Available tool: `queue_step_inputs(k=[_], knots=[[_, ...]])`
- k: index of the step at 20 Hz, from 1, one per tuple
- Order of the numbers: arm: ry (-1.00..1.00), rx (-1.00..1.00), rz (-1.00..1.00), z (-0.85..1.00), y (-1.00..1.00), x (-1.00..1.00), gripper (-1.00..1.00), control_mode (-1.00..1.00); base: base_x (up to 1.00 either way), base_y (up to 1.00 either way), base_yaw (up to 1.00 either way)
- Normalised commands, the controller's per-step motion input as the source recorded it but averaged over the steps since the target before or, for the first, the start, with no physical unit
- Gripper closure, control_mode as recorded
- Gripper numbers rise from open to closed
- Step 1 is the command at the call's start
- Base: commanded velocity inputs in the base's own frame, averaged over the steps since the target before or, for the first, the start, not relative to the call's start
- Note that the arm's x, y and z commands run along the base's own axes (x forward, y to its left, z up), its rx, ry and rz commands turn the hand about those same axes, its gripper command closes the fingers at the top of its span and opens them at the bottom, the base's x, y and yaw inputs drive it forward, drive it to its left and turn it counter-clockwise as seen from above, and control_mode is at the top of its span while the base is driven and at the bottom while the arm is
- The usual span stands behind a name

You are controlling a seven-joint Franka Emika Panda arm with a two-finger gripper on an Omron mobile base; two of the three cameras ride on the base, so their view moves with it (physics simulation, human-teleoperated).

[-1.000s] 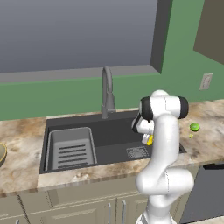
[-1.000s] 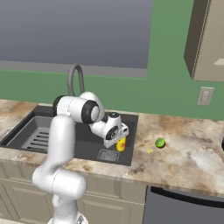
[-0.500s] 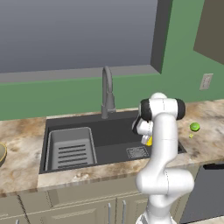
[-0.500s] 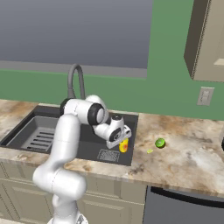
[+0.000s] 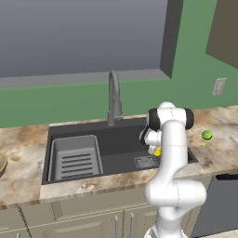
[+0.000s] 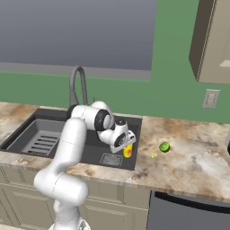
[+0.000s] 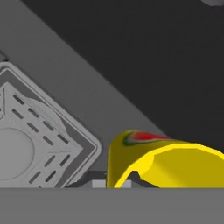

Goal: Remove the kiwi and lemon wedge from the sink. Then move the bowl and cup from the counter to the sink for washing.

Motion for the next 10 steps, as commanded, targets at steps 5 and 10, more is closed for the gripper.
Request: queue_step_inputs(k=[5, 10], knots=[[0.0, 0.0, -0.02, -0.24, -0.03, 0.19, 1.0, -1.0, 0.0, 0.0, 0.0], [0.0, 0.0, -0.01, -0.24, -0.07, 0.13, 1.0, -1.0, 0.0, 0.0, 0.0]])
